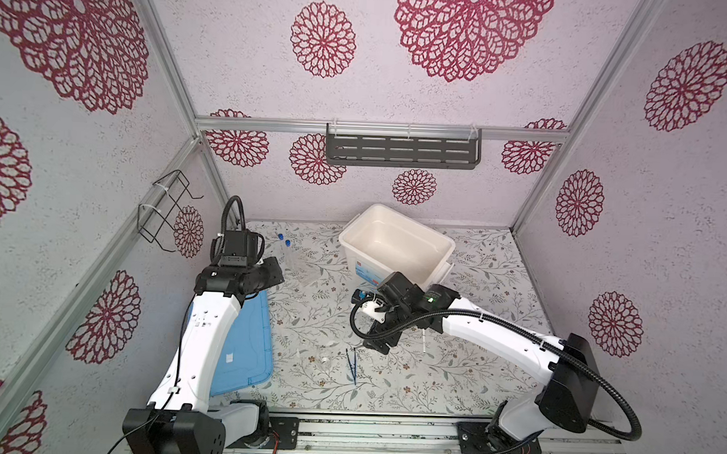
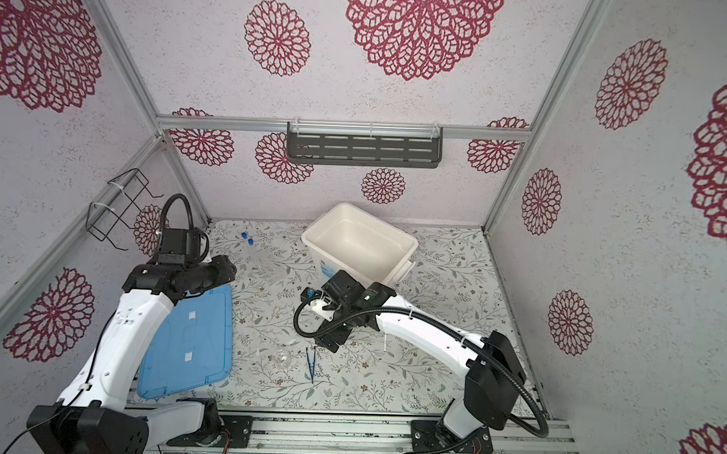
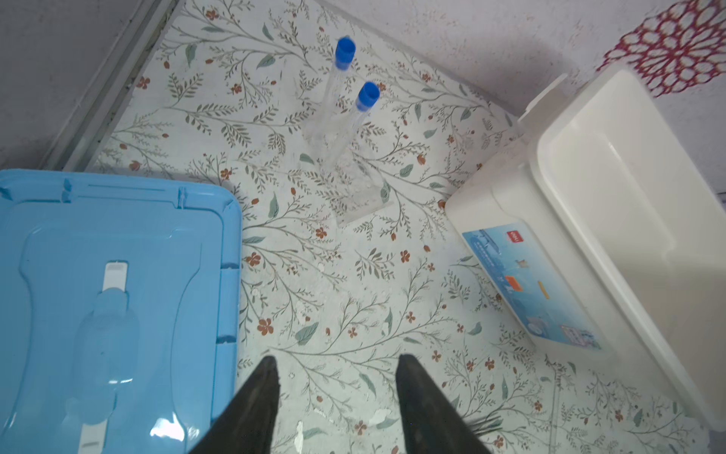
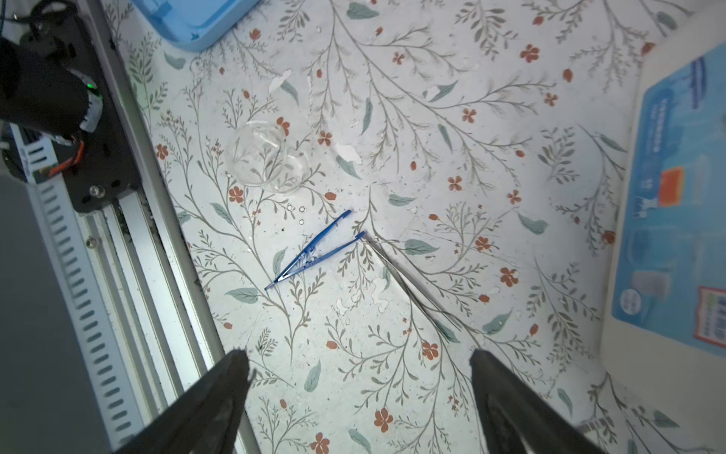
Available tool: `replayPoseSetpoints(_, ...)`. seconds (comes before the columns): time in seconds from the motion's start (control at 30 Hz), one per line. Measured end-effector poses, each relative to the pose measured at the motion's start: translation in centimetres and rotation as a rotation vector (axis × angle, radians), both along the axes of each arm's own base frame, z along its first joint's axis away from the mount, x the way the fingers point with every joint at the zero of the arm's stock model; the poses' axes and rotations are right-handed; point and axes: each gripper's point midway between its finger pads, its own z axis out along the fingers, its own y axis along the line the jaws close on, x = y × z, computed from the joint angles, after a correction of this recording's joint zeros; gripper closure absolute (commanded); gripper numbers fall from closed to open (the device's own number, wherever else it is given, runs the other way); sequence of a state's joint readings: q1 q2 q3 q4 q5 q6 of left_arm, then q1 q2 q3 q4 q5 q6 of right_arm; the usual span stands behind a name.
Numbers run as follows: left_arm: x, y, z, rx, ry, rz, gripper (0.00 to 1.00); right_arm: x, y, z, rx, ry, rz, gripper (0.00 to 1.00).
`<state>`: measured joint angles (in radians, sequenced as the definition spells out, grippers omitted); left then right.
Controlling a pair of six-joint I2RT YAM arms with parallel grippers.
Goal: Organize the chemistry lab equipment
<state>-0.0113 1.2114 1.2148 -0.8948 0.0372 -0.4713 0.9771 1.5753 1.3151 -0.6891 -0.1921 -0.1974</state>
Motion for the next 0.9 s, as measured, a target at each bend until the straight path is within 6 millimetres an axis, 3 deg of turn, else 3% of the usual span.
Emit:
replayPoseSetpoints(0.07,-0.9,0.3,-1.2,-0.011,0.034,0.015,0.39,-0.7,1.7,-0.8,0.0,-0.009,0.06,0.08)
replayPoseSetpoints(0.17,-2.0,1.5,-2.5,-0.03,0.062,0.067,0.31,-1.2,4.8,-2.1,0.013,-0.02,0.121,0.2)
replayPoseSetpoints(0.2,-2.3,1.8,-2.7,-0.037,0.065,0.086,0.25,-1.2,5.8,-2.4,0.02,-0.016,0.125,0.23)
replayPoseSetpoints(0.23,-2.6,2.3,-2.8,-0.042,0.067,0.109,0.09,-1.2,6.9,-2.9,0.027,-0.009,0.127,0.25)
replayPoseSetpoints(0.27,-2.9,2.7,-2.8,-0.044,0.064,0.129,0.02,-1.0,7.8,-3.3,0.036,-0.004,0.124,0.27)
replayPoseSetpoints(0.4,-3.6,4.4,-2.9,-0.062,0.06,0.221,0.03,-0.1,9.9,-4.6,0.044,0.014,0.093,0.33)
replayPoseSetpoints(0.57,-4.6,6.1,-4.6,-0.083,0.102,0.311,0.03,0.3,11.3,-5.9,0.015,0.061,0.067,0.45)
replayPoseSetpoints(0.8,-4.8,6.5,-4.9,-0.089,0.108,0.328,0.02,-0.3,12.3,-8.3,-0.053,0.127,0.064,0.51)
replayPoseSetpoints(0.9,-4.8,6.4,-5.0,-0.089,0.107,0.327,0.02,-1.1,11.9,-9.5,-0.093,0.155,0.062,0.64)
